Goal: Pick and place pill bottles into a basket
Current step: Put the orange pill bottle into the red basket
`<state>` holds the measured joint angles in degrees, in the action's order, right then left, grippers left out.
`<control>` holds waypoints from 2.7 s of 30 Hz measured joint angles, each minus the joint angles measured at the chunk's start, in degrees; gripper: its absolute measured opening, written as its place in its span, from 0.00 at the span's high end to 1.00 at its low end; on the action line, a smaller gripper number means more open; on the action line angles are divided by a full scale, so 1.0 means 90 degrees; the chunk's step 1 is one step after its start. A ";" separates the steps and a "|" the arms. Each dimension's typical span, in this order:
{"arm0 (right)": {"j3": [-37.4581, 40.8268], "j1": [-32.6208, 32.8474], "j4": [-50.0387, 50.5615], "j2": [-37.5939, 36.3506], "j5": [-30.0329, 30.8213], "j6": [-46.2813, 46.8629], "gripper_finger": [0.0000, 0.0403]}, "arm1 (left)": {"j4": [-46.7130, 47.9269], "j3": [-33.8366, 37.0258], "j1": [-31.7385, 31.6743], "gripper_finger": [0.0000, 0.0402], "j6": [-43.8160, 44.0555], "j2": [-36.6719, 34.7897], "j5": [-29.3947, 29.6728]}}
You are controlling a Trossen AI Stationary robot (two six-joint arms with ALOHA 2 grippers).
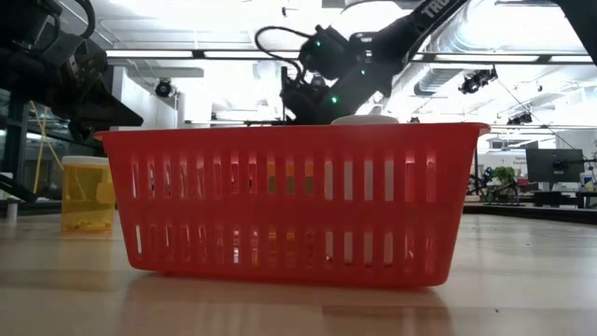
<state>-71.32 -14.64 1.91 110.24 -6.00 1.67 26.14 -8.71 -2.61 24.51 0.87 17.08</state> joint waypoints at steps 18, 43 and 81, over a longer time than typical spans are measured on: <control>-0.1800 0.0873 0.1474 0.0000 0.0001 0.0012 0.55 | 0.0019 0.0000 0.0000 0.94 0.0038 0.0001 -0.0002; -0.2420 0.2828 0.2262 0.0000 0.0834 0.1125 0.56 | 0.0062 -0.0005 0.0000 0.94 -0.0030 0.0001 -0.0787; -0.2389 0.4437 0.2092 0.0497 0.2147 0.2648 0.56 | 0.0057 -0.0002 0.0000 0.91 -0.0027 -0.0001 -0.0848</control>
<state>-92.82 25.30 20.73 114.71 13.32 25.50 26.66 -8.73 -2.61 24.27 0.86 9.45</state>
